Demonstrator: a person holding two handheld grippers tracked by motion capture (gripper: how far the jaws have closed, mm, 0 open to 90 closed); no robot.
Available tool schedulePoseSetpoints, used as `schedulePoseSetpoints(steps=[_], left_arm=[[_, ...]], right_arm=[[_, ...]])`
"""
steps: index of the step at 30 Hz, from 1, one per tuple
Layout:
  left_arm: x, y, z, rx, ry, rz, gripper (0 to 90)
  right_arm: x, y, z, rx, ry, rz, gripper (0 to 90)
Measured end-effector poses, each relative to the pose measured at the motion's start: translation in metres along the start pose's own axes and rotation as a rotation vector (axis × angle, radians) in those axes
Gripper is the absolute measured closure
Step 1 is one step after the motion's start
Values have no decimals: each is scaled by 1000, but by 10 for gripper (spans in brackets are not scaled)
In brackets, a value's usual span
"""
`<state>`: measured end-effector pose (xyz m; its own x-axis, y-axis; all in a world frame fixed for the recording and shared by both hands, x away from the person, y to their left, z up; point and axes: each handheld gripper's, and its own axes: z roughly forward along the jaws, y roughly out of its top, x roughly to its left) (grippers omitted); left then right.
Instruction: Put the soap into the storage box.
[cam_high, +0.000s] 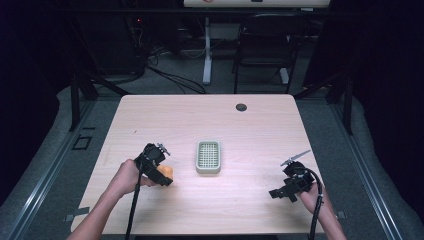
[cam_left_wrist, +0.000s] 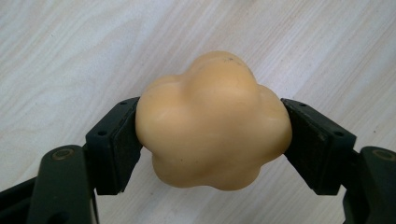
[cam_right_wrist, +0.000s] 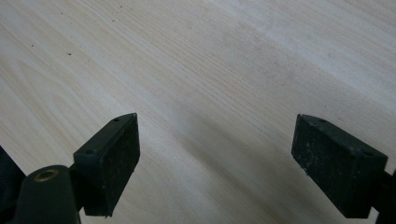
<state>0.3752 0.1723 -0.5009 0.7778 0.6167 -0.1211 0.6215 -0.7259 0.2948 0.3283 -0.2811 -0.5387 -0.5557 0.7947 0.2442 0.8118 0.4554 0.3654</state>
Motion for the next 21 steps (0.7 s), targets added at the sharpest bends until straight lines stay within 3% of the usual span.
schedulePoseSetpoints(steps=[16, 17, 19, 20, 21], left_arm=[[5, 19, -4, -7, 3, 12, 251], [5, 21, -5, -4, 2, 13, 251], [6, 24, -5, -1, 4, 18, 251], [5, 24, -5, -2, 6, 16, 251], [6, 26, -6, -1, 2, 19, 251]], right_arm=[[0, 0, 0, 0, -1, -1, 151], [2, -1, 2, -29, 0, 22, 151], [2, -1, 2, -24, -5, 22, 151], [0, 0, 0, 6, -6, -4, 151], [2, -1, 3, -38, 0, 29, 151]])
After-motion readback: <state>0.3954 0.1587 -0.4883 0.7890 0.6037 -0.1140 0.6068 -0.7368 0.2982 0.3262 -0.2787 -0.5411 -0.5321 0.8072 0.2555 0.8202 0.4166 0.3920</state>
